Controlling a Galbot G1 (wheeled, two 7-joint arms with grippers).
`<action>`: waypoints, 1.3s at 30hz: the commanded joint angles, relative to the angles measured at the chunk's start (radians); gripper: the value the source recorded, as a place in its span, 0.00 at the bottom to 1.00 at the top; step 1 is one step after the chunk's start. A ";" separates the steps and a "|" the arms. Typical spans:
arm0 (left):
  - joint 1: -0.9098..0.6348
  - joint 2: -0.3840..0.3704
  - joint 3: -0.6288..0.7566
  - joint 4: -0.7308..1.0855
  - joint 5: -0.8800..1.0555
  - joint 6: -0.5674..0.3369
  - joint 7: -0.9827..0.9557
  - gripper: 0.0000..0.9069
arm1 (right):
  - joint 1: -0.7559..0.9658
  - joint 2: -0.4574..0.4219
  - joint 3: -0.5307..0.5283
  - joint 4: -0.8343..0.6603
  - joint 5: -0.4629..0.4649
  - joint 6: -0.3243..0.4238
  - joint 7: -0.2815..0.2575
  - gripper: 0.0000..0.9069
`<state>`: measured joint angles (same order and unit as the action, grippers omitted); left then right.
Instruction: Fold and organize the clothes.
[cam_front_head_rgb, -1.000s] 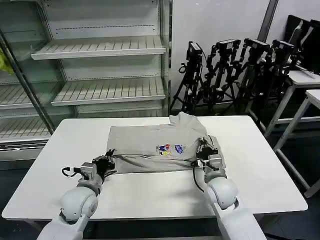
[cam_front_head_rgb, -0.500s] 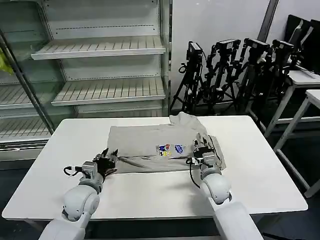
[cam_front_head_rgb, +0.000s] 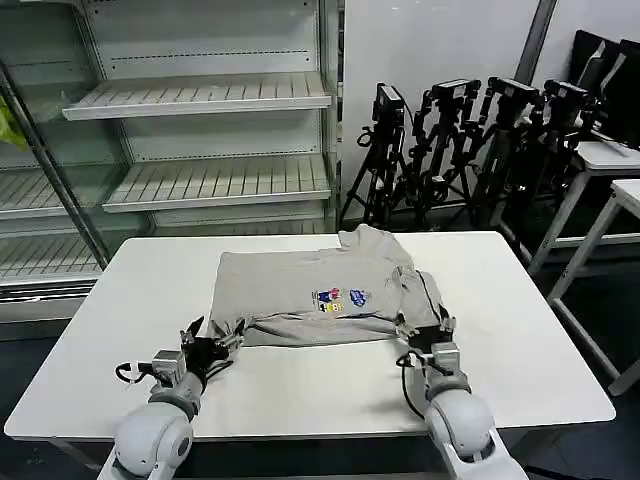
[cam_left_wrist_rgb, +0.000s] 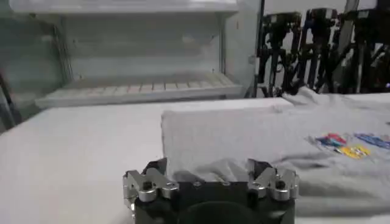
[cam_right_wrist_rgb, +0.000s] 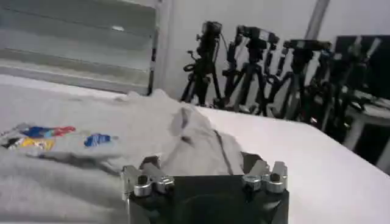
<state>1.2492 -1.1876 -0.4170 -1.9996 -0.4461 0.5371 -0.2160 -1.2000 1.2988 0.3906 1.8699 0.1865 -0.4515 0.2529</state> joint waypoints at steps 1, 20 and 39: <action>0.046 -0.008 -0.014 -0.003 -0.103 0.025 -0.020 1.00 | -0.072 -0.004 0.061 0.011 0.078 -0.062 0.008 1.00; 0.043 -0.019 0.000 0.005 -0.118 0.034 -0.021 0.01 | -0.061 0.002 0.015 -0.007 0.100 -0.064 0.002 0.00; 0.365 -0.048 -0.100 -0.333 -0.063 0.039 -0.023 0.01 | -0.423 -0.039 0.076 0.358 0.067 -0.035 -0.007 0.00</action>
<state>1.4208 -1.2211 -0.4711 -2.1355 -0.5447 0.5754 -0.2408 -1.4590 1.2659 0.4481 2.0637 0.2569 -0.4943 0.2481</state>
